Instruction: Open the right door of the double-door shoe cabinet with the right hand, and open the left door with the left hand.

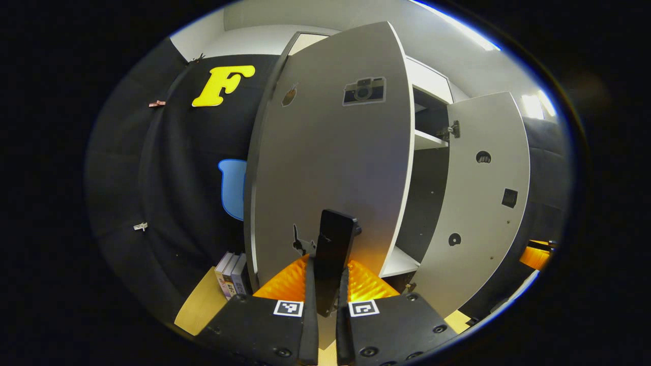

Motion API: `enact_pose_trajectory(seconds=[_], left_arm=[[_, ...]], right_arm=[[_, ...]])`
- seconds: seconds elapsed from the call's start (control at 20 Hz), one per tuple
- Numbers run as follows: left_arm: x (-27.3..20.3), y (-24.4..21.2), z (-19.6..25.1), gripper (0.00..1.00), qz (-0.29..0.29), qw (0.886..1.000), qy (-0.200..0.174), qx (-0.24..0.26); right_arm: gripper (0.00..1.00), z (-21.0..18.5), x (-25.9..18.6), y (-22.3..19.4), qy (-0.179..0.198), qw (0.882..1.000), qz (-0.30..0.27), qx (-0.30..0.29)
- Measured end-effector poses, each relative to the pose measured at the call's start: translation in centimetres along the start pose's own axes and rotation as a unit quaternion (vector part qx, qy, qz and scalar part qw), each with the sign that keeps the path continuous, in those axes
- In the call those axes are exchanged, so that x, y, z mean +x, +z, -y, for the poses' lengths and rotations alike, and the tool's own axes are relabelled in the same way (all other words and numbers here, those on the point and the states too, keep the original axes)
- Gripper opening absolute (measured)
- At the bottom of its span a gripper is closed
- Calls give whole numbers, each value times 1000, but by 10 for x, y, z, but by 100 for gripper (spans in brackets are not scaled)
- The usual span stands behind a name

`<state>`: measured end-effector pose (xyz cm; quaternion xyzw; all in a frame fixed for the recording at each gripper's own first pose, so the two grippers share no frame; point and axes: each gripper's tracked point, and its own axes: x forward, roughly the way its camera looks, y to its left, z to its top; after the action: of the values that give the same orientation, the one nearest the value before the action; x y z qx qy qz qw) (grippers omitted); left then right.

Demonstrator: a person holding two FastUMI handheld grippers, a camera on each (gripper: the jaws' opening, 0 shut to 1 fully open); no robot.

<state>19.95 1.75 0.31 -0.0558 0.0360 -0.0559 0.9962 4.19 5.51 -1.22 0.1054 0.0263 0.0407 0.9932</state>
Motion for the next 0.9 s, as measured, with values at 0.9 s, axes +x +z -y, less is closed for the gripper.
enact_pose_trajectory(seconds=[0.9], left_arm=[[-25,8,-74,14,15,999,42,11]], right_arm=[[97,-53,-2,-10,27,1000,-1,-10]])
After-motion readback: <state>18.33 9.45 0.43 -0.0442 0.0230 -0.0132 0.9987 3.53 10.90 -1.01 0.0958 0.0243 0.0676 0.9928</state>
